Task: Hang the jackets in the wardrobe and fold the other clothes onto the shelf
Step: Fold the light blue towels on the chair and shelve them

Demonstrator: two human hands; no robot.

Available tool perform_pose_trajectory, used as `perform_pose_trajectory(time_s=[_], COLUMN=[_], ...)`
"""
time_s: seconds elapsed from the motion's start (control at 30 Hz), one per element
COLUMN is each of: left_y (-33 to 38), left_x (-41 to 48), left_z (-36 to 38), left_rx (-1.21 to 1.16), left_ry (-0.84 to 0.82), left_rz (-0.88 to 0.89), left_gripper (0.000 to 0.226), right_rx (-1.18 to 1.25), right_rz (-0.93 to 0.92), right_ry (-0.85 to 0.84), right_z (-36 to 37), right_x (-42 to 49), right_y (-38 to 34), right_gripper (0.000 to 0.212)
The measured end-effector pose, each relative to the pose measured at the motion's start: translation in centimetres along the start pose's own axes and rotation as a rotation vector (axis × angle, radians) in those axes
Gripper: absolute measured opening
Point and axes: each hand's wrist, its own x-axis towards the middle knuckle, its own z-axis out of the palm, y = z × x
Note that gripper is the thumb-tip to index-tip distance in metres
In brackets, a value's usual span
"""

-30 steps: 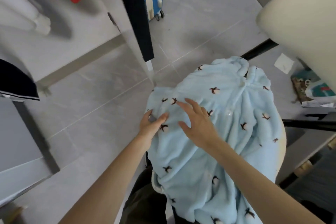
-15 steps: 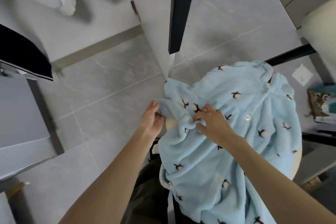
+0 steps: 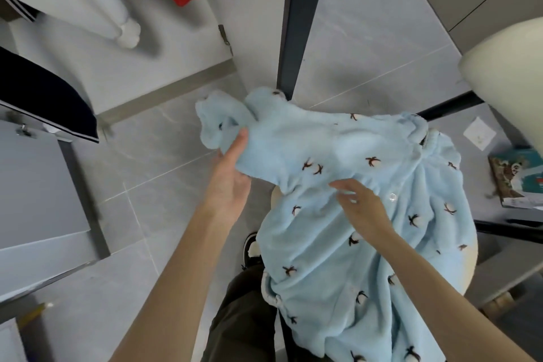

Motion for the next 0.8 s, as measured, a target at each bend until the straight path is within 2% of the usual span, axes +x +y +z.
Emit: perform_pose_trajectory(time_s=[0.07,0.13,0.2,0.33,0.4,0.47,0.53,0.6,0.67,0.73,0.77,0.8], left_y=[-0.4,-2.2,-4.9,-10.6,-12.4,-13.4,-13.6,-13.4,-13.0,-12.6,-12.4,-12.3], left_x=[-1.1,-2.3,-3.3,-3.4,-4.0,-4.8,-5.3,-5.2,-4.7,-4.0,-3.7,-3.4], left_z=[2.1,4.3,5.6,4.8,3.5,2.2,1.2,0.6,0.1,-0.2,-0.4,-0.4], left_rx=[0.188,0.519,0.85,1.613,1.694,1.598,1.511,1.387,1.292,1.292,1.301,1.301], left_ry=[-0.066,-0.14,-0.343,-0.87,-0.96,-0.876,-0.677,-0.474,-0.342,-0.275,-0.254,-0.238], left_rz=[0.052,0.145,0.275,0.312,0.233,0.161,0.11,0.018,-0.11,-0.2,-0.226,-0.243], left_gripper=[0.057,0.056,0.051,0.041,0.03,0.028,0.025,0.021,0.02,0.019,0.018,0.017], right_rx=[0.136,0.245,0.353,0.651,0.661,0.542,0.372,0.001,-0.408,-0.682,-0.737,-0.695], right_rz=[0.038,0.089,0.153,0.346,0.388,0.327,0.142,-0.071,-0.142,-0.144,-0.154,-0.177], right_ry=[0.148,0.258,0.331,0.468,0.493,0.452,0.335,0.177,0.067,0.044,0.067,0.113], right_z=[-1.4,-2.9,-4.6,-8.2,-9.1,-8.8,-7.6,-6.0,-4.2,-2.6,-2.1,-1.8], right_x=[-0.4,-0.7,-0.8,-1.3,-1.8,-2.2,-2.4,-2.0,-1.1,-0.2,0.3,0.5], right_y=[-0.1,-0.1,0.5,2.3,3.5,4.0,3.7,3.1,2.4,1.5,1.2,1.0], right_gripper=[0.023,0.022,0.02,0.017,0.019,0.021,0.039,0.072,0.089,0.075,0.063,0.055])
